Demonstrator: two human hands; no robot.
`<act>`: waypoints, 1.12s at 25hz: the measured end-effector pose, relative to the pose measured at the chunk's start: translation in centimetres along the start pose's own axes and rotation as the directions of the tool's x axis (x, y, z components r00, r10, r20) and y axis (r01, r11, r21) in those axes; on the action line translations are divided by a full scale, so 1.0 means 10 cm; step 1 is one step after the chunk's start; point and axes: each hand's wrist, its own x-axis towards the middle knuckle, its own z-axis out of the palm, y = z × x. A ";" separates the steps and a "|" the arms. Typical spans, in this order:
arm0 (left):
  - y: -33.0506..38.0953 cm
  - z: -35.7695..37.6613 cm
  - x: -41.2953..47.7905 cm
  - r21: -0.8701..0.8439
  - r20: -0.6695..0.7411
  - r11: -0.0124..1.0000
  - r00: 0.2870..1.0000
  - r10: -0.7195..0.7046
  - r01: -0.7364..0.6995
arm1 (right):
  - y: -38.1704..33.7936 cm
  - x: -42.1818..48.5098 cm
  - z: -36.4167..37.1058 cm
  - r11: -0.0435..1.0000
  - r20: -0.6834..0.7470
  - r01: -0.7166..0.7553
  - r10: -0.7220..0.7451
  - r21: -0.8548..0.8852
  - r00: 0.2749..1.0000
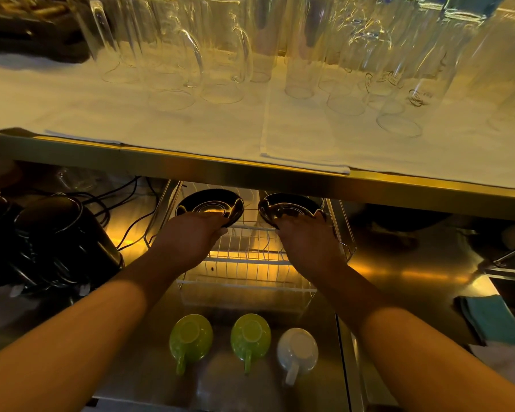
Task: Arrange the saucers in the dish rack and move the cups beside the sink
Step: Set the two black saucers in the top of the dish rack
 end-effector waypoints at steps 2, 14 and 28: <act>-0.02 0.02 0.05 0.087 0.028 0.995 0.999 0.042 -0.045 | -0.04 -0.01 0.05 1.000 0.069 0.002 -0.003 0.016 0.998; -0.37 0.30 0.00 0.143 0.181 0.984 0.980 0.082 -0.108 | -0.08 -0.11 0.10 0.999 0.107 -0.039 0.035 0.037 0.994; -0.29 0.26 -0.13 0.094 0.115 0.994 0.992 0.047 -0.058 | -0.08 -0.17 0.08 0.995 0.090 -0.006 -0.003 0.097 0.996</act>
